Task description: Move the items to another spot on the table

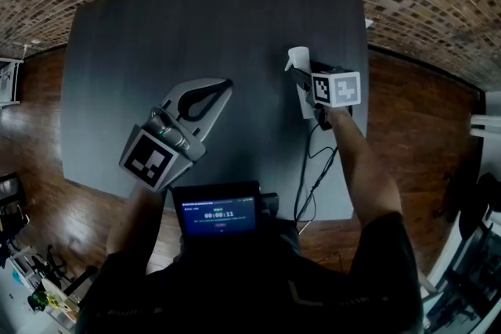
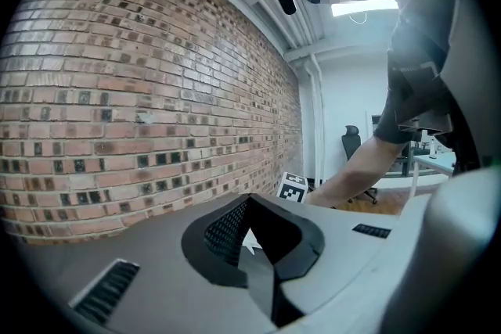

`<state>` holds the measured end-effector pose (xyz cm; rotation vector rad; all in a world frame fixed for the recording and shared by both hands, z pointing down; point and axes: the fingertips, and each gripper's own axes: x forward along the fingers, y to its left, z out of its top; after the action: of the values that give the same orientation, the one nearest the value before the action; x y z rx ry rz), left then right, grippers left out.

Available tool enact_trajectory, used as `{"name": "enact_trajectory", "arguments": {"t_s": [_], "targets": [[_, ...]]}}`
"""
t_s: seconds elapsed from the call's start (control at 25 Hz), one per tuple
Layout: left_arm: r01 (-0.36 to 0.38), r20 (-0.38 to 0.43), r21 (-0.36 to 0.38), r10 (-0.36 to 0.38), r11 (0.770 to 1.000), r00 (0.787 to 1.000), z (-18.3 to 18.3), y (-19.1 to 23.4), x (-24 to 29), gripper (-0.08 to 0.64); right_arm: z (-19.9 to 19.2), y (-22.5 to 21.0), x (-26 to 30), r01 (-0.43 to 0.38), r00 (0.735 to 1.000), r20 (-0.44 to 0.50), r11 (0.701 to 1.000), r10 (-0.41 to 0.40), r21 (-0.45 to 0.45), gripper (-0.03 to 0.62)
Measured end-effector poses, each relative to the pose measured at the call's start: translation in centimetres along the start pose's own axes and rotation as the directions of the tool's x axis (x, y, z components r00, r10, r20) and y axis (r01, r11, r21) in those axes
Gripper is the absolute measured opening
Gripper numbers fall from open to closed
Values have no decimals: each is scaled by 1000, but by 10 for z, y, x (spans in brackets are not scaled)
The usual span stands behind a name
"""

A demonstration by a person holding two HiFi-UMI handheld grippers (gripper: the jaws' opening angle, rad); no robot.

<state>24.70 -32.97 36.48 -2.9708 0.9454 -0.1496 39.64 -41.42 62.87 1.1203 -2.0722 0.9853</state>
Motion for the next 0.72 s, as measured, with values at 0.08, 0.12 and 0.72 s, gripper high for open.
{"name": "enact_trajectory", "arguments": {"t_s": [0.08,0.12,0.72], "targets": [[-13,4,8,13,1000,1000,5,-1,-5,2,4,2,-5,-5,1000,19,1000,5,-1,287],[-18,7,13,18,1000,1000,8,-3,-7,2,6,3,-9,-5,1000,29,1000,5,-1,287],[-39,128,74,30,996,991,69,-52,-102,2,32,79,-163,58,920,391,996,-29,-62,26]]}}
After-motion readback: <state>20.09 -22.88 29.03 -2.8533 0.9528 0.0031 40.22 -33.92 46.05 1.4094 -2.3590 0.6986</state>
